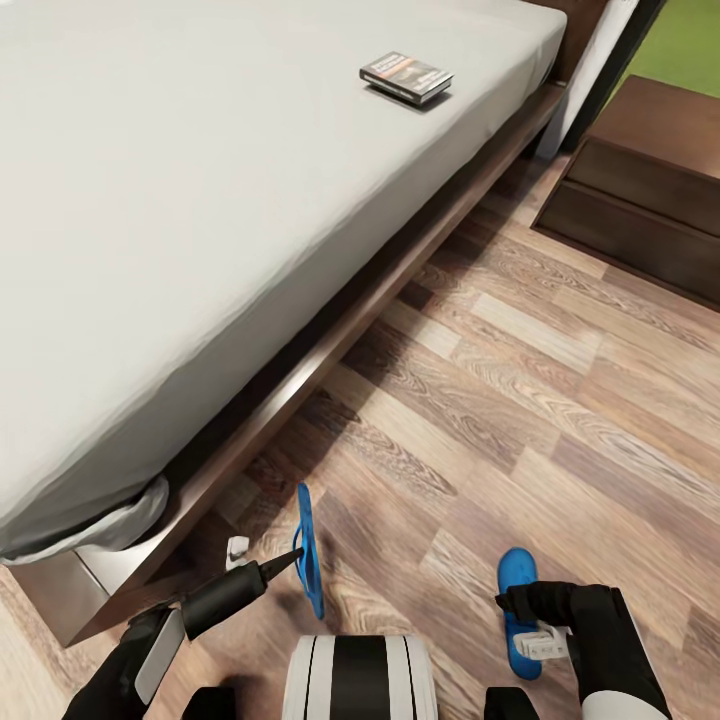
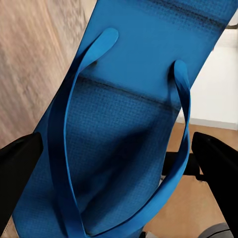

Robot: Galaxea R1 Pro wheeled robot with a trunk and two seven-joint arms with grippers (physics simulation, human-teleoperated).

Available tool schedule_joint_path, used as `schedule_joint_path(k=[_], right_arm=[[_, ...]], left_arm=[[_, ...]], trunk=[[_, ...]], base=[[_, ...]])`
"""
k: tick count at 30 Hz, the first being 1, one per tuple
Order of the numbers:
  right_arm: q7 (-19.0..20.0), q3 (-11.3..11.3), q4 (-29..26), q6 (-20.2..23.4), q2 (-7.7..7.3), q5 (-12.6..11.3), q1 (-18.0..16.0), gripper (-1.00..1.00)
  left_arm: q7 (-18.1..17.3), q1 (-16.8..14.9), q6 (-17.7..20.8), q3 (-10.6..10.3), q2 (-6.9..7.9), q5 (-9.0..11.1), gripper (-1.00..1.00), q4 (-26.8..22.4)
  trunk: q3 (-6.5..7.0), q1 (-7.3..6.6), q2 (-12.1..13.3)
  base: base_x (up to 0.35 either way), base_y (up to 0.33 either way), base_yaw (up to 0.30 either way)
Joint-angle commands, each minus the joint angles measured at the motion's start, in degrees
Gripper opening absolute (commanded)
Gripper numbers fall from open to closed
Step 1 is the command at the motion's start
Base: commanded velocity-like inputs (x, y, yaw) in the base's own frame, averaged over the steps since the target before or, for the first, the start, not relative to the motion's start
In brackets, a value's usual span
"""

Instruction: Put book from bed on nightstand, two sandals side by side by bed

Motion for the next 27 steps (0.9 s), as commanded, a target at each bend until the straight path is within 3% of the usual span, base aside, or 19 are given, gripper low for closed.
schedule_joint_path(k=[1, 27], right_arm=[[-0.10, -0.19, -0.06, -0.17, 0.04, -0.15, -0.04, 1.00], [-0.01, -0.19, -0.19, -0.17, 0.04, -0.15, -0.04, 1.00]], left_arm=[[-0.08, -0.02, 0.55, 0.01, 0.01, 0.25, -1.00, 0.01], [-0.06, -0.02, 0.55, 0.09, 0.01, 0.31, -1.00, 0.01]], trunk=[[-0.03, 0.02, -0.01], [-0.03, 0.02, -0.01]], base=[[0.198, 0.000, 0.000], [0.012, 0.000, 0.000]])
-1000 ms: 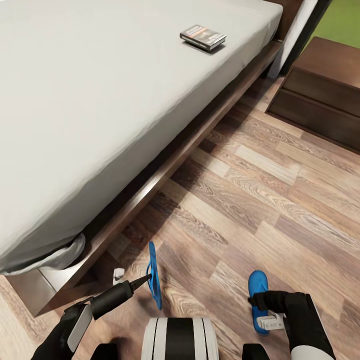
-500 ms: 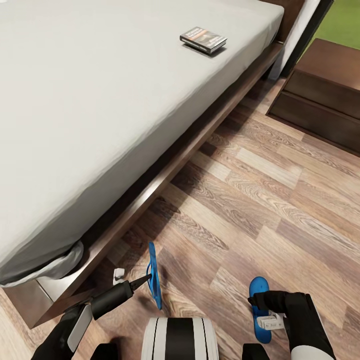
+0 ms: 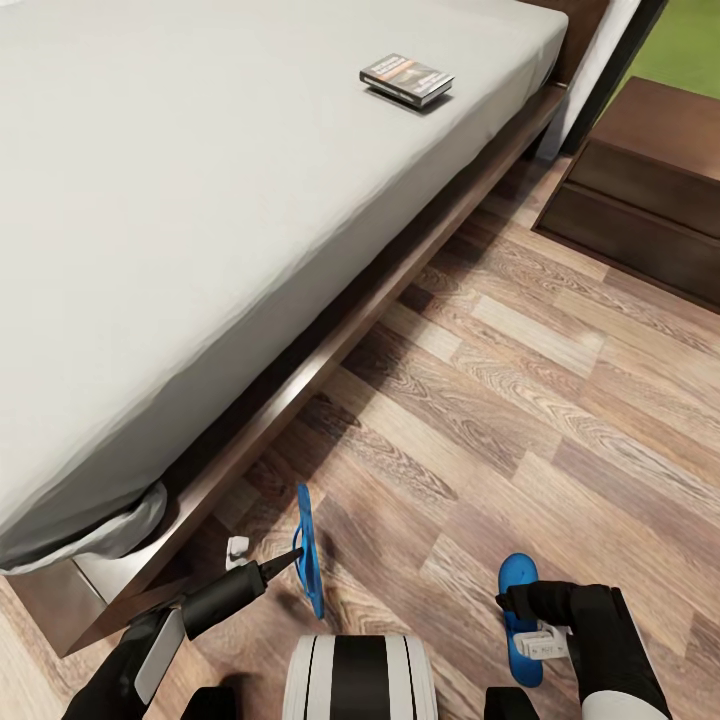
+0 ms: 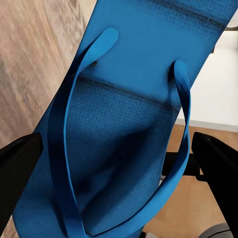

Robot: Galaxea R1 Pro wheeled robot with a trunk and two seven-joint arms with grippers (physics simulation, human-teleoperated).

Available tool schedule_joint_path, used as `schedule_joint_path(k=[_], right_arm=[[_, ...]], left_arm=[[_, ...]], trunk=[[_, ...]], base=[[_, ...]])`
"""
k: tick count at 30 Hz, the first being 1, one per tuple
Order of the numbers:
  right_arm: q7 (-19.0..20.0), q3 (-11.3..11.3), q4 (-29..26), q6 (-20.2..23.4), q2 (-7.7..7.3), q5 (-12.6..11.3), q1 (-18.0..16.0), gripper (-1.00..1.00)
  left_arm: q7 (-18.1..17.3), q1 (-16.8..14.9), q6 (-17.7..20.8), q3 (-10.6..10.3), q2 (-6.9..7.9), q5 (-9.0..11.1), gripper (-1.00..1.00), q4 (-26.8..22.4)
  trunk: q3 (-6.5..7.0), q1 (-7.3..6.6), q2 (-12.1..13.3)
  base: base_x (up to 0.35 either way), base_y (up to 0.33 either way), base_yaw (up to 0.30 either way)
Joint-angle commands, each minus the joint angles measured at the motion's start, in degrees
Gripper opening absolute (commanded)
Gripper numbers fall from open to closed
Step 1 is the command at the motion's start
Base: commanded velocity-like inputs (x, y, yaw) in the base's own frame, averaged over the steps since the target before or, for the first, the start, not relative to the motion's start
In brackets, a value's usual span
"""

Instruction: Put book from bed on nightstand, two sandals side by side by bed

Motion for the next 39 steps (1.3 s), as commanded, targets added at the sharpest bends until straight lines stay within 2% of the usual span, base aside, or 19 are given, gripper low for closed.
schedule_joint_path(k=[1, 5, 15, 34, 39], right_arm=[[-0.09, -0.19, -0.08, -0.17, 0.06, -0.14, -0.04, 1.00], [-0.09, -0.19, -0.14, -0.17, 0.04, -0.14, -0.04, 1.00], [-0.09, -0.19, -0.17, -0.17, 0.05, -0.14, -0.04, 1.00], [-0.09, -0.19, -0.30, -0.17, 0.07, -0.14, -0.04, 1.00], [-0.09, -0.19, -0.30, -0.17, 0.06, -0.14, -0.04, 1.00]], left_arm=[[-0.10, -0.01, 0.54, 0.01, 0.01, 0.25, -1.00, 0.01], [-0.10, -0.01, 0.54, 0.02, 0.01, 0.24, -1.00, 0.01], [-0.10, -0.01, 0.54, 0.02, 0.01, 0.25, -1.00, 0.01], [-0.10, -0.01, 0.54, 0.11, 0.01, 0.25, -1.00, 0.01], [-0.10, -0.01, 0.54, 0.11, 0.01, 0.25, -1.00, 0.01]], trunk=[[-0.03, -0.01, -0.01], [-0.03, -0.01, -0.01], [-2.25, 0.25, -0.15], [-2.25, 0.25, -0.15], [-3.35, 0.38, -0.21]], base=[[0.000, 0.000, 0.000], [0.000, 0.000, 0.000], [0.000, 0.000, 0.000], [0.000, 0.000, 0.000], [0.000, 0.000, 0.000]])
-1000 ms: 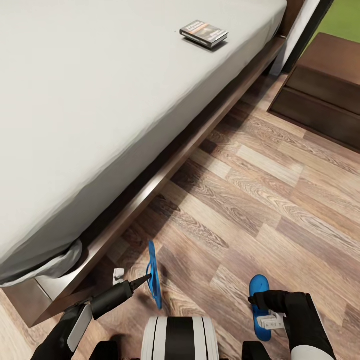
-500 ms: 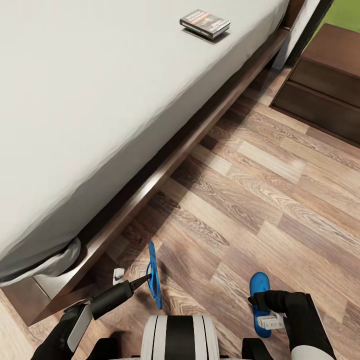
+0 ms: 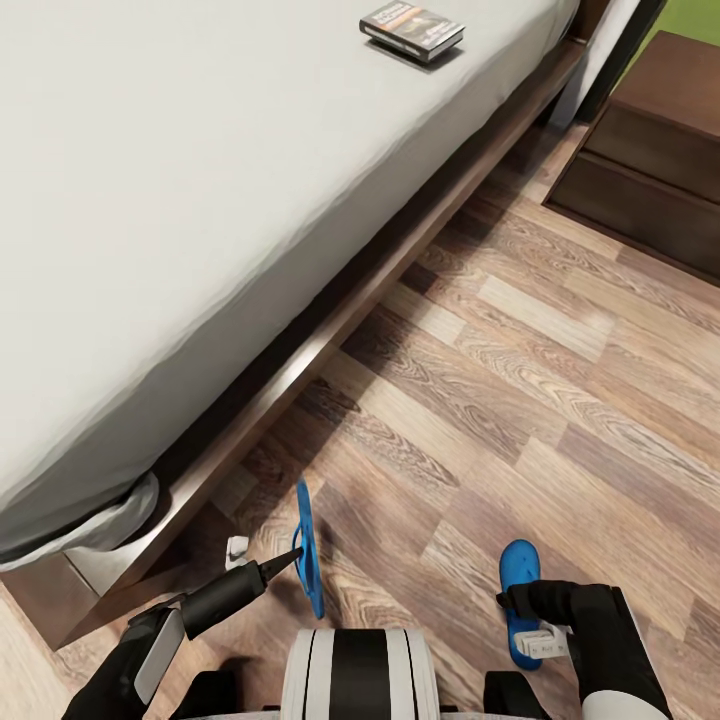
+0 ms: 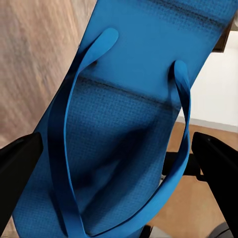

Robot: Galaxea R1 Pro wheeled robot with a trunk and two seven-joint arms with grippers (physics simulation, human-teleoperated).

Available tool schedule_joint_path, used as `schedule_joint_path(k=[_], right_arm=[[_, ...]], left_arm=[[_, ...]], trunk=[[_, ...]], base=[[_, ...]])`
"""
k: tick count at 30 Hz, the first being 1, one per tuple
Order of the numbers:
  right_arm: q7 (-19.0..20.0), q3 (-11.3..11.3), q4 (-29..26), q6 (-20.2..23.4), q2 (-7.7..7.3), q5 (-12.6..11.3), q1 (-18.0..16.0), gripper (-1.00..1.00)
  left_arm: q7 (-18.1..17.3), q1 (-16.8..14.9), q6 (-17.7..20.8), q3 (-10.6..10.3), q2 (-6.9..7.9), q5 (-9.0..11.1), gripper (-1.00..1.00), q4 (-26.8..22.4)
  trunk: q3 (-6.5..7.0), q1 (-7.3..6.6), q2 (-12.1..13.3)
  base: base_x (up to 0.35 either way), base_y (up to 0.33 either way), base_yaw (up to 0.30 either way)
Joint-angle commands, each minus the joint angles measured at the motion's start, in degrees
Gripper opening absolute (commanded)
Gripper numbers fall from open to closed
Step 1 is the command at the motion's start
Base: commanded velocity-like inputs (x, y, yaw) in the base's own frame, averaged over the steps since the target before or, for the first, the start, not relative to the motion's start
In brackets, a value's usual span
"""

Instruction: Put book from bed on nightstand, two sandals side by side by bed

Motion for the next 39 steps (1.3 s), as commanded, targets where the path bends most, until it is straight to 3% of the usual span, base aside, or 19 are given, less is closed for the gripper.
schedule_joint_path(k=[1, 12, 18, 39], right_arm=[[-0.09, -0.18, -0.05, -0.17, 0.06, -0.15, -0.04, 1.00], [-0.03, -0.18, -0.11, -0.17, 0.05, -0.15, -0.04, 1.00], [-0.01, -0.18, -0.12, -0.17, 0.04, -0.15, -0.04, 1.00], [-0.16, -0.10, -1.28, 0.18, 0.04, -0.15, -0.04, 1.00]], left_arm=[[-0.10, -0.02, 0.56, 0.02, 0.01, 0.29, -1.00, 0.00], [-0.10, -0.02, 0.56, 0.02, 0.01, 0.29, -1.00, 0.00], [-0.10, -0.02, 0.56, 0.02, 0.01, 0.29, -1.00, 0.00], [-0.10, -0.02, 0.56, 0.02, 0.01, 0.29, -1.00, 0.00]], trunk=[[-0.26, 0.01, -0.03], [-0.26, 0.01, -0.03], [-1.59, 0.17, -0.11], [-1.59, 0.17, -0.11]], base=[[0.000, 0.000, 0.000], [0.000, 0.000, 0.000], [0.000, 0.000, 0.000], [0.000, 0.000, 0.000]])
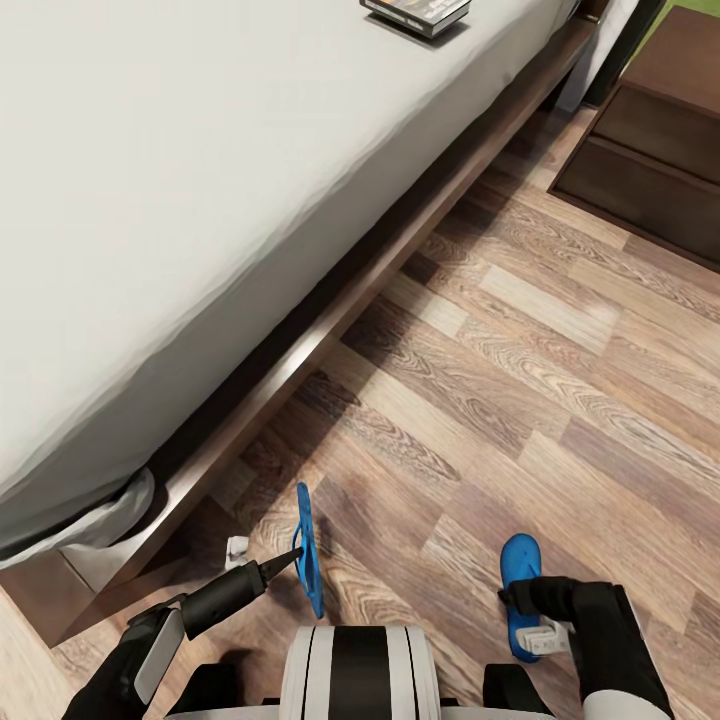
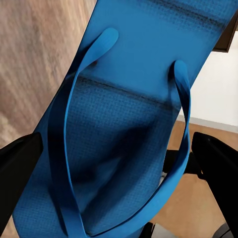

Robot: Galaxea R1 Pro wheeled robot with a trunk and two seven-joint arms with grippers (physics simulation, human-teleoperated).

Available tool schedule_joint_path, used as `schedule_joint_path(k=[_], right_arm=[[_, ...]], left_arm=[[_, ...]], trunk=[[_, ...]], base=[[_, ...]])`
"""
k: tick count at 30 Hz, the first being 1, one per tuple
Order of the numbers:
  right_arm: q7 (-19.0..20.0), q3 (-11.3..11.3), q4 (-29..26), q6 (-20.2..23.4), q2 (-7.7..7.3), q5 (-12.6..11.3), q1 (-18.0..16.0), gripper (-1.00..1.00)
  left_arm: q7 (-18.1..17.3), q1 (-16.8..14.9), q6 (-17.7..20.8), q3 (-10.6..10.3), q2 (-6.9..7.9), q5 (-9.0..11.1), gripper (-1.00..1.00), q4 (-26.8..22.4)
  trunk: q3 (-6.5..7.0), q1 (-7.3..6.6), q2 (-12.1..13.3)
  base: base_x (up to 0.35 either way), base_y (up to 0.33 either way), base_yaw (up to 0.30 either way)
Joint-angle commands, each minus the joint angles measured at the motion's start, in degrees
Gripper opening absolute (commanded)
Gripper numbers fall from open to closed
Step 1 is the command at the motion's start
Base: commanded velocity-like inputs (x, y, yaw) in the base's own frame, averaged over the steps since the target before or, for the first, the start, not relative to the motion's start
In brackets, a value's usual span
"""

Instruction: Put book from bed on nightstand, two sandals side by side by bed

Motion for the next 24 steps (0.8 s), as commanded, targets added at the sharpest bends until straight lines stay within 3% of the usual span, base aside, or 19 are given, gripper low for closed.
schedule_joint_path(k=[1, 21, 24], right_arm=[[-0.10, -0.18, -0.38, -0.01, 0.05, -0.18, -0.04, 1.00], [-0.22, -0.10, -1.26, 1.23, 0.05, -0.24, -0.04, 1.00], [-0.26, -0.11, -3.04, 3.05, 0.05, -0.24, -0.06, 1.00]], left_arm=[[-0.09, -0.01, 0.54, 0.01, 0.01, 0.25, -1.00, 0.01], [-0.09, -0.01, 0.54, 0.01, 0.01, 0.25, -1.00, 0.01], [-0.09, -0.01, 0.54, 0.01, 0.01, 0.23, -1.00, 0.02]], trunk=[[-0.03, -0.01, -0.01], [-0.03, -0.01, -0.01], [-0.03, -0.01, -0.01]], base=[[0.000, 0.000, 0.000], [0.000, 0.000, 0.000], [0.000, 0.000, 0.000]])
